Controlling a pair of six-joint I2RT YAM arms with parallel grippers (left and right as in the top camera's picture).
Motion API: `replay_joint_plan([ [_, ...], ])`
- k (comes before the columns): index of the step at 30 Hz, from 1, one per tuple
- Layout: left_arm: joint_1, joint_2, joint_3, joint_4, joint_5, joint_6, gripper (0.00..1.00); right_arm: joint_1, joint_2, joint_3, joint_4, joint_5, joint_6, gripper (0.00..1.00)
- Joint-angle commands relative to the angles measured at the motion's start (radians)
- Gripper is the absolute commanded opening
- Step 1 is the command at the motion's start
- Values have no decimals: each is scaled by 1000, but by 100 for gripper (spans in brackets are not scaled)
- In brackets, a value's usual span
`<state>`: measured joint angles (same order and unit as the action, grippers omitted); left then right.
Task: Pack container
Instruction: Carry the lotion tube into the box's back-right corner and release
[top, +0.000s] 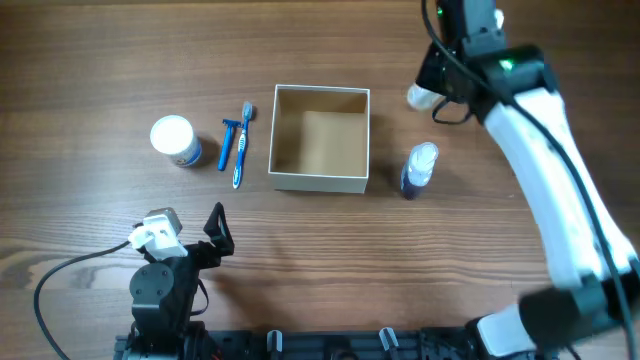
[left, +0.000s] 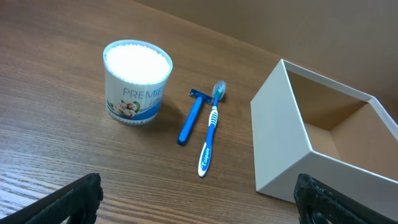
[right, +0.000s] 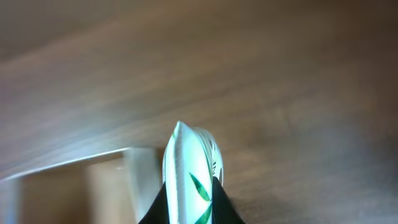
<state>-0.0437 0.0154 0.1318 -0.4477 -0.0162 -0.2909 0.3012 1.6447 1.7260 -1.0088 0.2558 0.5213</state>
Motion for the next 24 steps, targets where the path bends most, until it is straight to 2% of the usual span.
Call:
replay_joint_plan([
  [1,5,-6,-2,2,5,-5,100,121,-162,67,27,5,-84,4],
  [4,5,-6,-2,2,5,-5,100,229,-213,69,38,6,-77,4],
  [8,5,-6,-2,2,5,-5,100,320,-177,65,39,5,-46,4],
  [17,5,-6,-2,2,5,-5,100,328,122,65,42,23,4,4],
  [24,5,-6,-2,2,5,-5,100,326,238,65,78,101,5,4],
])
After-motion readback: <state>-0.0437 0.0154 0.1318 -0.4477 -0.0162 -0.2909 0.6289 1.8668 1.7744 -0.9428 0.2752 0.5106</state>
